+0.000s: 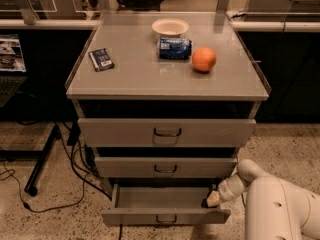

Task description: Open bottom drawer

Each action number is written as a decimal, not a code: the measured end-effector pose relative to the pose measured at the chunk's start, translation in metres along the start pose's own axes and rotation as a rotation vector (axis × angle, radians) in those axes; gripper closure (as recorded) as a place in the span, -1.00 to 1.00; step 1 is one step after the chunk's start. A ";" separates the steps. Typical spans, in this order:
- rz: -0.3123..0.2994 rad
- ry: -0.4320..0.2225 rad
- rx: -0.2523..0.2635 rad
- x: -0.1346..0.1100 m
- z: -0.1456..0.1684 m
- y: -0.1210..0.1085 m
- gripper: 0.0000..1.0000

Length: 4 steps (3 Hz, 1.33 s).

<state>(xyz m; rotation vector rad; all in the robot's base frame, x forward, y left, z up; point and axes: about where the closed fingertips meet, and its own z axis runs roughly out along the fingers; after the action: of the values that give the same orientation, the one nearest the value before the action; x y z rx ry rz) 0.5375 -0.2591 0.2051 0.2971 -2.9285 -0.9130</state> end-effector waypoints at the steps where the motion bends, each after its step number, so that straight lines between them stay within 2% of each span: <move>1: 0.066 -0.079 0.023 0.010 0.006 -0.010 1.00; 2: 0.091 -0.102 0.035 0.017 0.013 -0.016 1.00; 3: 0.078 -0.050 -0.003 0.038 0.016 -0.021 1.00; 4: 0.058 -0.025 -0.025 0.050 0.013 -0.019 1.00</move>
Offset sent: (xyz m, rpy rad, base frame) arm -0.0367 -0.0311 -0.0409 -0.0272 -0.0038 -0.1782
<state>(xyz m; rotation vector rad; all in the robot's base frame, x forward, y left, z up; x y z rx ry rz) 0.4903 -0.2771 0.1831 0.2005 -2.9291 -0.9511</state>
